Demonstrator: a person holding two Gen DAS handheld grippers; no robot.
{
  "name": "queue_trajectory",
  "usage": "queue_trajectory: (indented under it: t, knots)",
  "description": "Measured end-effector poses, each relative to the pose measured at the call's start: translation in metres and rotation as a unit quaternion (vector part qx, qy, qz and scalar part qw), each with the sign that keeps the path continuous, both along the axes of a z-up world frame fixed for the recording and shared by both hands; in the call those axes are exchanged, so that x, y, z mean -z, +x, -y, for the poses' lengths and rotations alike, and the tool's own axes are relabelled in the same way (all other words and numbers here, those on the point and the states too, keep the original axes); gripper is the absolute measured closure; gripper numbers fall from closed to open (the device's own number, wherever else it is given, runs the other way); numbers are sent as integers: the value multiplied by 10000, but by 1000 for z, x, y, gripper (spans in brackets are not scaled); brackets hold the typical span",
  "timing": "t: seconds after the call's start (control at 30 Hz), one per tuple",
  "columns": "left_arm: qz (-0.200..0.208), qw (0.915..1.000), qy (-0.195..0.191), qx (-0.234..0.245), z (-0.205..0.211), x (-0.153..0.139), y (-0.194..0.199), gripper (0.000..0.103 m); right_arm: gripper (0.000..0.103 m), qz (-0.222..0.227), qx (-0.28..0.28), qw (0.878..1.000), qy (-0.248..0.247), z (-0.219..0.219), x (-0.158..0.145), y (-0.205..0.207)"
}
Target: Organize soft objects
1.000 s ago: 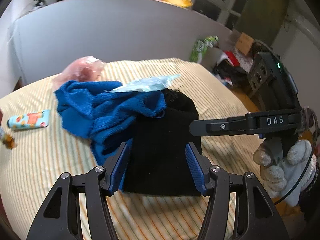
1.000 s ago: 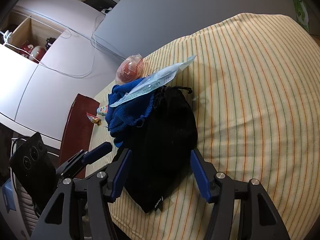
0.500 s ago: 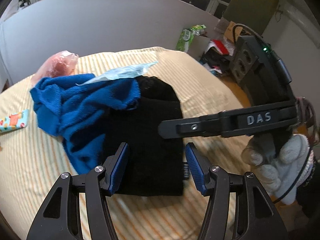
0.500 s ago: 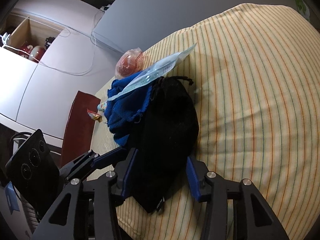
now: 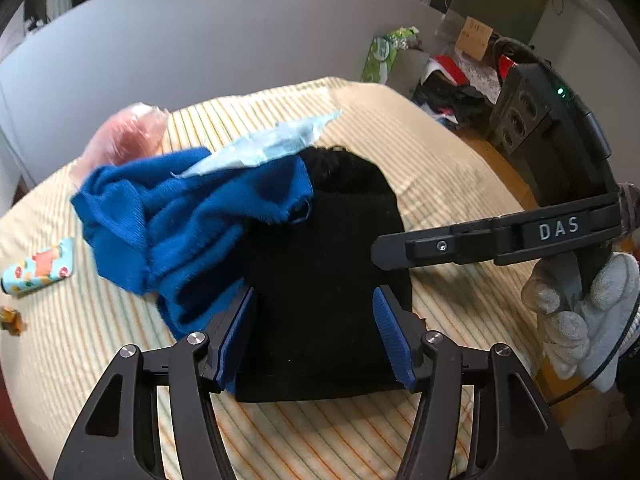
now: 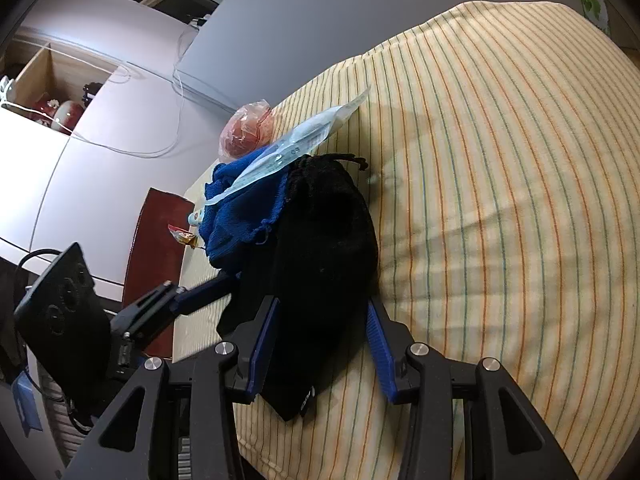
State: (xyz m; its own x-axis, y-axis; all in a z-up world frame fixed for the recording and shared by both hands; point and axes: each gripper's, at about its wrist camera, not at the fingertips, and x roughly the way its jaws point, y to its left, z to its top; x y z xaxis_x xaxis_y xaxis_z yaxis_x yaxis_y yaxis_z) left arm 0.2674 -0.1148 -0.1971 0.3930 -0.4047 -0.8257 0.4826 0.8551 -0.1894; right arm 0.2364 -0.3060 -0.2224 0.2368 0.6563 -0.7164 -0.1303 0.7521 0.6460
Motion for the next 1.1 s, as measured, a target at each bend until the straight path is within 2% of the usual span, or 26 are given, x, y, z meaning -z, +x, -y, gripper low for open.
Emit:
queue_trajectory:
  t: [0.2, 0.3, 0.37, 0.4, 0.5, 0.6, 0.73, 0.87, 1.1]
  knots:
    - [-128, 9998, -104, 116, 6, 4, 1, 41, 63, -33, -35, 10000, -9, -6, 2, 5]
    - [143, 9998, 56, -92, 0, -3, 1, 41, 63, -31, -49, 10000, -44, -12, 1, 6]
    - [196, 9997, 9, -169, -9, -8, 4, 41, 63, -31, -46, 10000, -50, -14, -1, 5]
    - [117, 9998, -40, -124, -10, -8, 6, 41, 63, -32, -49, 10000, -53, -14, -1, 5]
    - [29, 9998, 153, 103, -4, -3, 6, 41, 63, -37, -66, 9999, -73, -15, -1, 5]
    - [-18, 9994, 290, 199, 3, 1, 7, 32, 63, -45, -39, 10000, -71, -14, -1, 6]
    - [-237, 9994, 50, 259, 4, 5, 5, 32, 63, -53, -47, 9999, -86, -15, 0, 7]
    - [-217, 9988, -22, 435, 10, 3, -7, 34, 63, -48, -94, 9999, -137, -18, -2, 7]
    - [-235, 9986, -260, 404, 11, -4, -16, 34, 61, -66, -120, 9998, -136, -21, -2, 4]
